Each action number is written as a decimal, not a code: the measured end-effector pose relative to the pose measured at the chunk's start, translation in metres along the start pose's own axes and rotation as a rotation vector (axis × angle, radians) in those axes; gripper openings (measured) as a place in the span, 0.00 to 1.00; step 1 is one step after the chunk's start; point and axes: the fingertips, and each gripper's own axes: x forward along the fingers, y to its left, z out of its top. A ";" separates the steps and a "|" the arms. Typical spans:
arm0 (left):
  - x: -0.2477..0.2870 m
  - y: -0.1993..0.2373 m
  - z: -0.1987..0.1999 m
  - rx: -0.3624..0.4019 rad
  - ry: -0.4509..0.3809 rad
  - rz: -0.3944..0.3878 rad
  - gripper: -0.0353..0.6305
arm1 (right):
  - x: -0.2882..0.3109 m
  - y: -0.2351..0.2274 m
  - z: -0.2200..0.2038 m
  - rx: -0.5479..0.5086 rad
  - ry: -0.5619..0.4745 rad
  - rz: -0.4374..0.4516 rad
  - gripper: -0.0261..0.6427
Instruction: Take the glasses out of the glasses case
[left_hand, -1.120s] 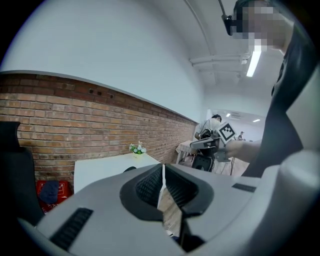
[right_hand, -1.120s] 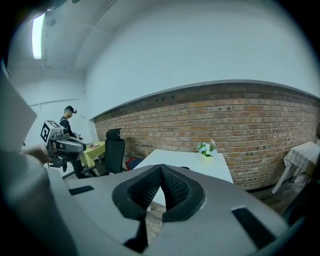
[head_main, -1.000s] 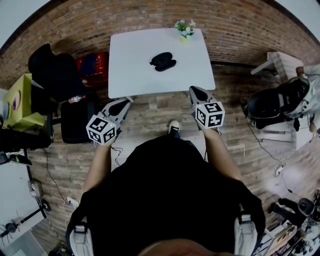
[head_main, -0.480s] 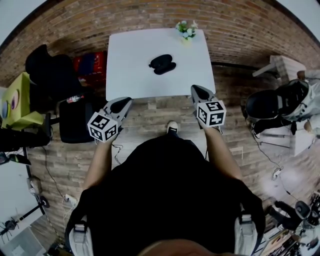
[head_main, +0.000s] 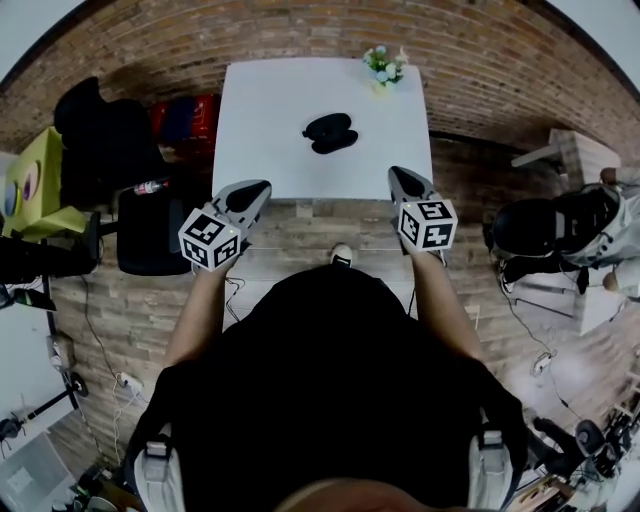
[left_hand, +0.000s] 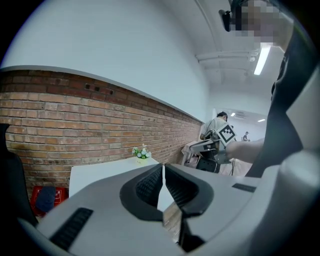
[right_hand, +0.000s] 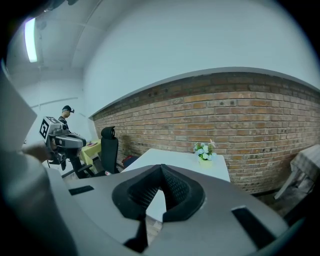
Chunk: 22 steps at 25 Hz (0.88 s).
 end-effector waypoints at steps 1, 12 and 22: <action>0.004 0.001 0.004 0.004 -0.004 0.007 0.09 | 0.003 -0.004 0.002 -0.005 0.000 0.002 0.06; 0.040 0.019 0.035 0.061 -0.023 0.081 0.09 | 0.038 -0.031 0.025 -0.052 -0.010 0.048 0.06; 0.081 0.023 0.060 0.098 -0.049 0.087 0.09 | 0.062 -0.057 0.039 -0.081 -0.019 0.077 0.06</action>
